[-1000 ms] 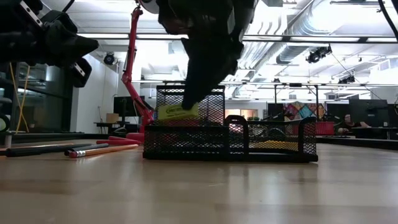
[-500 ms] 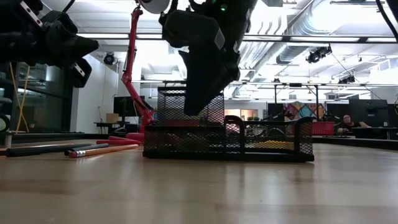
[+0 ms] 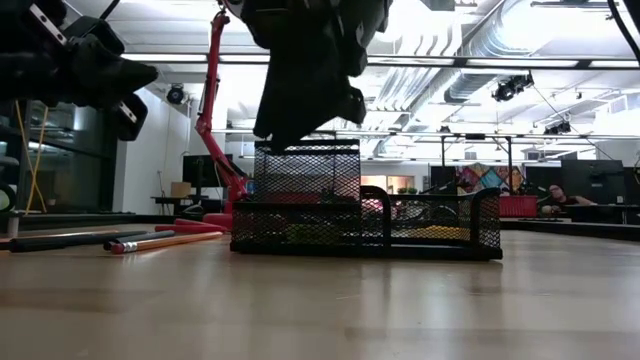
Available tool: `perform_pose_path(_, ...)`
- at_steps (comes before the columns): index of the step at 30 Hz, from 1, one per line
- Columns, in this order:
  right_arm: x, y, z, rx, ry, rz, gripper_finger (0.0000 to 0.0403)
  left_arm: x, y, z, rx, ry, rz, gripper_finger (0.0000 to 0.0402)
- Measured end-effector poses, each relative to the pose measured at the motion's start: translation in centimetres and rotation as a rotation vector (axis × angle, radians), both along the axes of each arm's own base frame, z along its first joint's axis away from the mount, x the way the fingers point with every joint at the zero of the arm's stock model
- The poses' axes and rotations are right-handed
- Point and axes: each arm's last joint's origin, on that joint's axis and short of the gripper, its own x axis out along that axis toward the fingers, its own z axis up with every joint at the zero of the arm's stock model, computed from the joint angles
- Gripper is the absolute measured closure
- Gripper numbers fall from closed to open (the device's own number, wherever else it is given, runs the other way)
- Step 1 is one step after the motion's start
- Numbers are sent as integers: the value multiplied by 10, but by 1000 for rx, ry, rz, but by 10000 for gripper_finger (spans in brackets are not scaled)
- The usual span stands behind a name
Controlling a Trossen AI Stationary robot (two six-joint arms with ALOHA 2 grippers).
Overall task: Pick and place office supplies into organizer
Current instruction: Put the blue binder clip into the black desk organizer
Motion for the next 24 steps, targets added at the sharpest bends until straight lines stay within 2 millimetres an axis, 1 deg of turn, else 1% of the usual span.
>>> perform_pose_path(3,-1,-2,2,3,3,1,281,0,-1,-3,-21,26,-39,401)
perform_pose_path(7,-2,-12,10,-40,-10,-3,281,0,-2,-3,-65,29,-83,401)
perform_pose_path(12,-3,-43,21,-91,-16,-16,281,0,-5,-2,-88,29,-169,401)
perform_pose_path(16,-5,-68,30,-24,-5,-16,281,0,-4,-1,-101,23,-155,401)
perform_pose_path(20,-9,-94,38,34,6,-130,281,0,-7,-1,-96,16,-183,401)
perform_pose_path(24,-11,-110,46,50,-17,-200,281,2,-10,3,-104,-28,-59,401)
